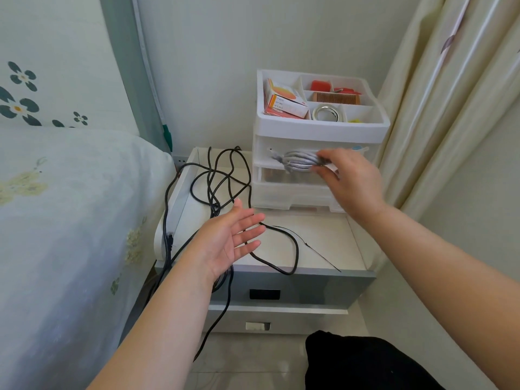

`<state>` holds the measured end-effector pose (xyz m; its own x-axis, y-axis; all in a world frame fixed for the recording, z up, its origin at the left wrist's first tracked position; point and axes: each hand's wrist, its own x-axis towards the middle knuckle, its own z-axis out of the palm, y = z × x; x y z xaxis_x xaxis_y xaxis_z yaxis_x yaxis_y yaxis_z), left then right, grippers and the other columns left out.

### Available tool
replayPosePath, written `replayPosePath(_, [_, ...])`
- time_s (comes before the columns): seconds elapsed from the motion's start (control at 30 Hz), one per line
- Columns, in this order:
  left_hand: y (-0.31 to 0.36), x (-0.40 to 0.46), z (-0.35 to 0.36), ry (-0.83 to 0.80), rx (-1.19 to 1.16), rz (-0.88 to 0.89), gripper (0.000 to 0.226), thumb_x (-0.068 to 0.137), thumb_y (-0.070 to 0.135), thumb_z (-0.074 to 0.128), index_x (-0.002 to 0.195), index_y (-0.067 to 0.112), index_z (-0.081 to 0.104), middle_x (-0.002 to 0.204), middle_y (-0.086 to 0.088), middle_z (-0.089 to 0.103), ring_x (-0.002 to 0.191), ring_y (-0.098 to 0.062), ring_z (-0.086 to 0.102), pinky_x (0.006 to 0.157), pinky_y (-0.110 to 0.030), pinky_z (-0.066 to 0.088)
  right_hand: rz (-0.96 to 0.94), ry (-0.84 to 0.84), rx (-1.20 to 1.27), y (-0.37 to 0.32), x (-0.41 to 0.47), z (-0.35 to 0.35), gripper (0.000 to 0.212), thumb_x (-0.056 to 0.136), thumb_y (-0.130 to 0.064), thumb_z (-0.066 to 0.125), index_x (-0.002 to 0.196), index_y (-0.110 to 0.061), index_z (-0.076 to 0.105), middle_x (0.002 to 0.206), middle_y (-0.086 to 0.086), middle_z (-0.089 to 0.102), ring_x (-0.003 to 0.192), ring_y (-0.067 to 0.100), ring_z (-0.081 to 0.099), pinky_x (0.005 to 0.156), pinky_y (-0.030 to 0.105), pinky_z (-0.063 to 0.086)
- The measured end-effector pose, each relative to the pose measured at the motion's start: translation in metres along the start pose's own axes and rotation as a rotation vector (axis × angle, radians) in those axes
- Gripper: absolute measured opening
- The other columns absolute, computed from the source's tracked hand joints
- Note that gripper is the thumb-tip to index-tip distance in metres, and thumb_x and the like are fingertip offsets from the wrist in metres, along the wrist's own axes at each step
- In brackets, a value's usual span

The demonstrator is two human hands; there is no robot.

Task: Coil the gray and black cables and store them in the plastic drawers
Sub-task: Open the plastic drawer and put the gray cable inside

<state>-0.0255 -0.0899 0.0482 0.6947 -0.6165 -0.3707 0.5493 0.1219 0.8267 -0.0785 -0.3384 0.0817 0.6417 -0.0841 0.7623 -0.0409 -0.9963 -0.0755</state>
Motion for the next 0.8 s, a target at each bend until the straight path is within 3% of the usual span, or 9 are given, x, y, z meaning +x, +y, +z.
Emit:
replayPosePath(0.2, [0.002,-0.002,-0.007,0.083,0.066,0.031,0.036,0.092,0.040,0.057,0.114,0.012,0.063,0.102,-0.002,0.075,0.087,-0.016,0.071,0.065,-0.030,0.055,-0.126,-0.177,-0.351,0.017,0.016,0.028,0.010,0.081,-0.013,0.068,0.089,-0.010,0.063,0.070,0.006,0.062,0.063,0.030,0.055,0.040,0.031,0.043])
replayPosePath(0.3, [0.002,-0.003,-0.007,0.088,0.093,0.043,0.036,0.090,0.040,0.059,0.113,0.012,0.064,0.100,-0.002,0.075,0.087,-0.017,0.071,0.065,-0.030,0.056,-0.227,-0.201,-0.330,0.015,0.021,0.027,0.012,0.087,-0.018,0.058,0.094,-0.011,0.065,0.071,0.006,0.062,0.064,0.030,0.055,0.040,0.030,0.041])
replayPosePath(0.37, [0.001,-0.004,-0.008,0.083,0.112,0.055,0.036,0.090,0.040,0.059,0.113,0.013,0.064,0.100,-0.001,0.075,0.088,-0.017,0.071,0.066,-0.031,0.057,-0.287,-0.199,-0.300,0.015,0.018,0.023,0.026,0.091,-0.029,0.047,0.094,-0.012,0.066,0.070,0.005,0.063,0.063,0.029,0.056,0.041,0.028,0.040])
replayPosePath(0.53, [-0.001,-0.004,-0.011,0.087,0.183,0.090,0.034,0.093,0.042,0.055,0.112,0.016,0.065,0.099,0.001,0.075,0.093,-0.018,0.071,0.072,-0.033,0.057,-0.363,-0.163,-0.192,0.013,0.012,0.021,0.030,0.091,-0.032,0.050,0.100,-0.013,0.071,0.077,0.003,0.070,0.068,0.027,0.063,0.044,0.027,0.043])
replayPosePath(0.7, [-0.002,-0.005,-0.013,0.093,0.230,0.105,0.033,0.093,0.041,0.055,0.112,0.016,0.065,0.098,0.002,0.075,0.092,-0.017,0.071,0.072,-0.033,0.057,-0.302,-0.225,-0.278,0.024,0.011,0.034,0.029,0.090,-0.030,0.049,0.087,-0.013,0.072,0.068,0.003,0.065,0.065,0.027,0.058,0.042,0.026,0.042])
replayPosePath(0.8, [-0.002,-0.006,-0.013,0.105,0.250,0.122,0.030,0.094,0.039,0.054,0.112,0.017,0.065,0.097,0.003,0.075,0.090,-0.017,0.071,0.069,-0.032,0.056,-0.219,-0.325,-0.296,0.023,0.005,0.045,0.018,0.083,-0.027,0.065,0.075,-0.012,0.072,0.060,0.004,0.060,0.063,0.028,0.056,0.042,0.025,0.039])
